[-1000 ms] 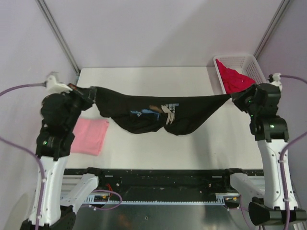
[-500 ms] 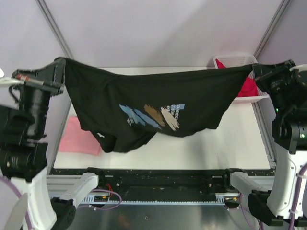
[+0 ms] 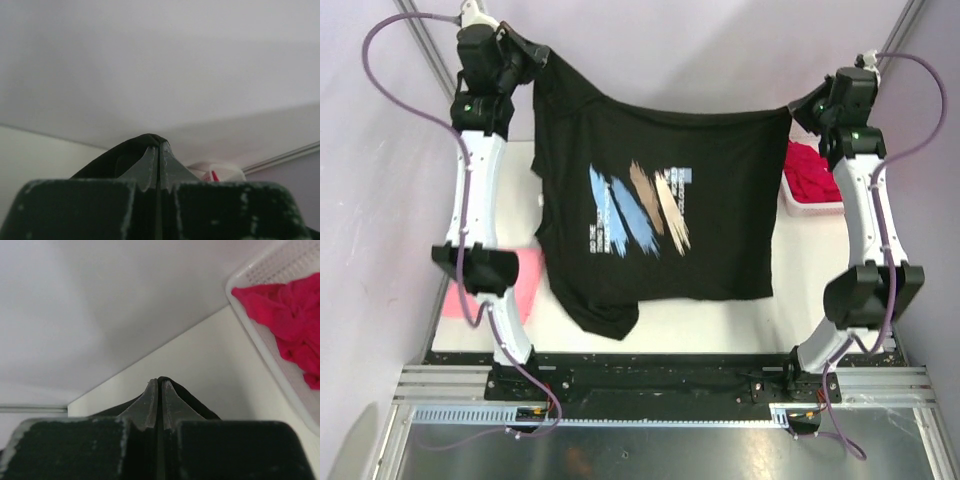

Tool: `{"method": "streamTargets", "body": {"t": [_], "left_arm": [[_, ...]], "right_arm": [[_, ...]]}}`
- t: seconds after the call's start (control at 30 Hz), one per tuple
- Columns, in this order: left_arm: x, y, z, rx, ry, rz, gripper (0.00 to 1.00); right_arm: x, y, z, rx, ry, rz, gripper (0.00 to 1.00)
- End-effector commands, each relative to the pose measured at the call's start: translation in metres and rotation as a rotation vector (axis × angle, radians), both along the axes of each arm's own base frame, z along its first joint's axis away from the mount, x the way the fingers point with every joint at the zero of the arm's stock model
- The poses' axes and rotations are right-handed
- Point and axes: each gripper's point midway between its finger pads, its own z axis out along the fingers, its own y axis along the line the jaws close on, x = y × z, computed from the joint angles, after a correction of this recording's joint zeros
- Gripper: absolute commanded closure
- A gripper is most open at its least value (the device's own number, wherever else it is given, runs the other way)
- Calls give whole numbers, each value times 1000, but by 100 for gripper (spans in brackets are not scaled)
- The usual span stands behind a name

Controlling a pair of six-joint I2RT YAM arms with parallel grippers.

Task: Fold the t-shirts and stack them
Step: Flatten out the tshirt

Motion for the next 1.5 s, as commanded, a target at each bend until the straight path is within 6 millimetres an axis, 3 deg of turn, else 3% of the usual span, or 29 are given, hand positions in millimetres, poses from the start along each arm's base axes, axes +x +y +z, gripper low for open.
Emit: {"method": "streamTargets", "body": {"t": [0.0, 0.1, 0.17, 0.23, 0.33, 0.4, 0.43, 0.53, 0.6, 0.7, 0.8, 0.93, 1.03, 1.17, 1.47], "left_arm": [[-14, 6, 115, -136, -355, -116, 100], [-42, 29, 167, -191, -547, -132, 100], [-74, 39, 201, -186, -678, -137, 100], [-104, 48, 224, -179, -751, -135, 100], [-122, 56, 223, -190, -731, -148, 100], [-118, 58, 196, -201, -645, -161, 100], [-113, 58, 174, -213, -581, -160, 100], [-100, 59, 74, -251, -341, -149, 100], [-106, 57, 2, -272, -191, -130, 100], [-131, 57, -113, -291, 59, -66, 100], [-171, 56, -213, -283, 276, -4, 100], [-222, 51, -306, -278, 472, 34, 100], [-248, 45, -345, -292, 563, 36, 100], [-269, 28, -378, -322, 654, -15, 100], [-305, 7, -402, -280, 747, -55, 100]], "right_arm": [[10, -10, 122, -15, -329, -15, 100], [2, -24, 160, 0, -414, -46, 100], [-8, -32, 174, 9, -446, -52, 100], [-15, -34, 172, 5, -439, -54, 100], [-24, -34, 145, 10, -386, -46, 100], [-23, -31, 104, 26, -297, -23, 100], [-24, -29, 81, 35, -246, -10, 100], [-33, -20, 8, 70, -90, 33, 100], [-46, -11, -49, 99, 34, 63, 100], [-74, -1, -132, 116, 231, 90, 100], [-108, 6, -208, 116, 417, 117, 100], [-151, 2, -287, 97, 623, 115, 100], [-177, 1, -327, 117, 728, 107, 100], [-200, 1, -355, 130, 818, 91, 100], [-239, -25, -366, 79, 900, -40, 100]]}}
